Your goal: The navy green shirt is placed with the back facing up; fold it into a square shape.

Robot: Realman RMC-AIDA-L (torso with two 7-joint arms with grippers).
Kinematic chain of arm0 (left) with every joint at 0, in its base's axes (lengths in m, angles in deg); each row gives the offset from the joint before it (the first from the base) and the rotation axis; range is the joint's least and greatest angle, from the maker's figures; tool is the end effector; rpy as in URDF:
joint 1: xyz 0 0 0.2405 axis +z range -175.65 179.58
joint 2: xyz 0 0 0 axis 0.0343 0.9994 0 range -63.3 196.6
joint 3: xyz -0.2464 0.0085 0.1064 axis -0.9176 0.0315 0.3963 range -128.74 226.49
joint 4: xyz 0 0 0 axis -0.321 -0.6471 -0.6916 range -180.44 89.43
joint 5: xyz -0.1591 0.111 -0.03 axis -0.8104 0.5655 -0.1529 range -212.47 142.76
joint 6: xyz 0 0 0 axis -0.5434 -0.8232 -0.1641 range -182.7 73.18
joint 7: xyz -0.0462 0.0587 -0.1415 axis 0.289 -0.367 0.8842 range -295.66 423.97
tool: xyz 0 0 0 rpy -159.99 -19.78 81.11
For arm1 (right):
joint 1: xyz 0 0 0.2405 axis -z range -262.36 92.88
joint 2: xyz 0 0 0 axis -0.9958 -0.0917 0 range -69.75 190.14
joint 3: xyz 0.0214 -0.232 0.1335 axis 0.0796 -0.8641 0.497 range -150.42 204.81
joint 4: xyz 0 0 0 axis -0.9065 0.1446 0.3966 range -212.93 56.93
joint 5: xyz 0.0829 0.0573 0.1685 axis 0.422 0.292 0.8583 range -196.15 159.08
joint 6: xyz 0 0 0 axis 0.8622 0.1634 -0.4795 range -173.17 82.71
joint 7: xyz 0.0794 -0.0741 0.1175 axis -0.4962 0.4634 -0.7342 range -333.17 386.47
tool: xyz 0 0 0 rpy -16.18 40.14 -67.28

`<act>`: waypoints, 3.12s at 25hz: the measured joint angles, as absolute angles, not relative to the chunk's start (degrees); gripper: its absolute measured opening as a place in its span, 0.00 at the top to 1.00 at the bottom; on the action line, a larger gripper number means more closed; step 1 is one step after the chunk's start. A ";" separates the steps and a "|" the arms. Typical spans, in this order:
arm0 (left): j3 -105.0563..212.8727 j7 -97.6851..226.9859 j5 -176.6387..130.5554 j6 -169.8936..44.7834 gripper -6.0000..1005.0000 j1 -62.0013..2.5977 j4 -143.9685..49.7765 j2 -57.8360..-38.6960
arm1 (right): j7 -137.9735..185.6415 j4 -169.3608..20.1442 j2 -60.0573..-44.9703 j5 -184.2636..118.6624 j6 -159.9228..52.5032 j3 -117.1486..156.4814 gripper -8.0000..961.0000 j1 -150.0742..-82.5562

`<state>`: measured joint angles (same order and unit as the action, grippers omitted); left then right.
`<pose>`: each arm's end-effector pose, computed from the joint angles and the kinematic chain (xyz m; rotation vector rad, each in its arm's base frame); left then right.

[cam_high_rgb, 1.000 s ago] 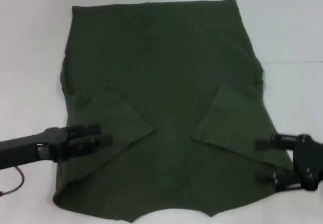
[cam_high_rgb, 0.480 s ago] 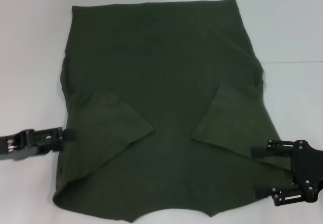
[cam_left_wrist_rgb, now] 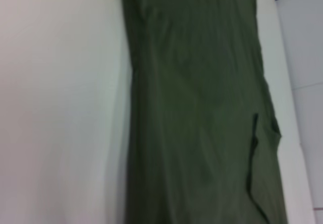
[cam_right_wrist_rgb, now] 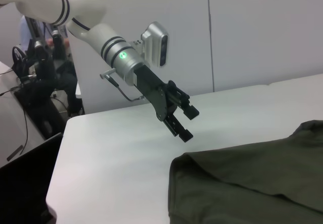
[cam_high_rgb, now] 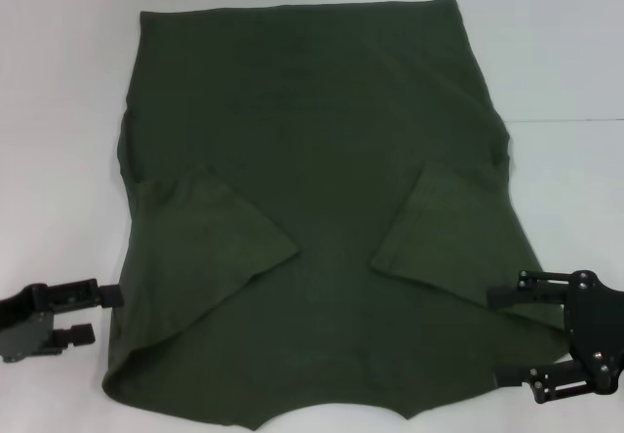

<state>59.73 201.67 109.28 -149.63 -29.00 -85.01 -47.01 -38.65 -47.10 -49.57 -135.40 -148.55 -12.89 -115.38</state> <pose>-0.3369 0.3129 0.0419 -1.9480 -2.1206 -0.6353 0.2750 0.3025 0.0225 -2.9398 0.2884 0.6842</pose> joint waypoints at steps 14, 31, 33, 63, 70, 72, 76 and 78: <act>60.43 203.99 114.17 -145.58 0.14 -29.47 -81.87 -46.92 | -38.96 -47.22 -49.38 -136.51 -148.85 -12.97 0.05 -115.59; 64.00 204.34 115.31 -141.90 0.17 -31.55 -77.63 -46.71 | -39.13 -47.33 -49.45 -136.57 -149.00 -12.97 0.05 -115.73; 63.99 204.63 115.25 -141.90 0.17 -31.79 -77.61 -46.70 | -39.14 -47.33 -49.47 -136.57 -149.05 -12.97 0.05 -115.79; 64.96 206.45 115.29 -140.47 0.50 -32.84 -76.44 -46.46 | -39.27 -47.60 -49.75 -136.56 -149.11 -12.96 0.05 -115.80; 64.68 206.53 114.98 -140.33 0.55 -32.84 -76.44 -46.49 | -39.27 -47.59 -49.88 -136.56 -148.96 -12.97 0.05 -115.69; 64.43 206.87 114.82 -140.30 0.56 -32.81 -76.34 -46.50 | -39.27 -47.60 -49.90 -136.56 -148.98 -12.97 0.05 -115.68; 64.16 207.81 114.75 -140.05 0.64 -32.50 -76.24 -46.52 | -39.27 -47.59 -49.98 -136.60 -149.03 -12.97 0.05 -115.67; 64.16 207.96 114.75 -140.05 0.70 -32.50 -76.23 -46.54 | -39.27 -47.59 -50.00 -136.62 -149.05 -12.97 0.05 -115.63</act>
<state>64.16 207.96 114.75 -140.05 -32.50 -76.23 -46.54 -39.27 -47.59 -50.00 -136.62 -149.05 -12.97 -115.63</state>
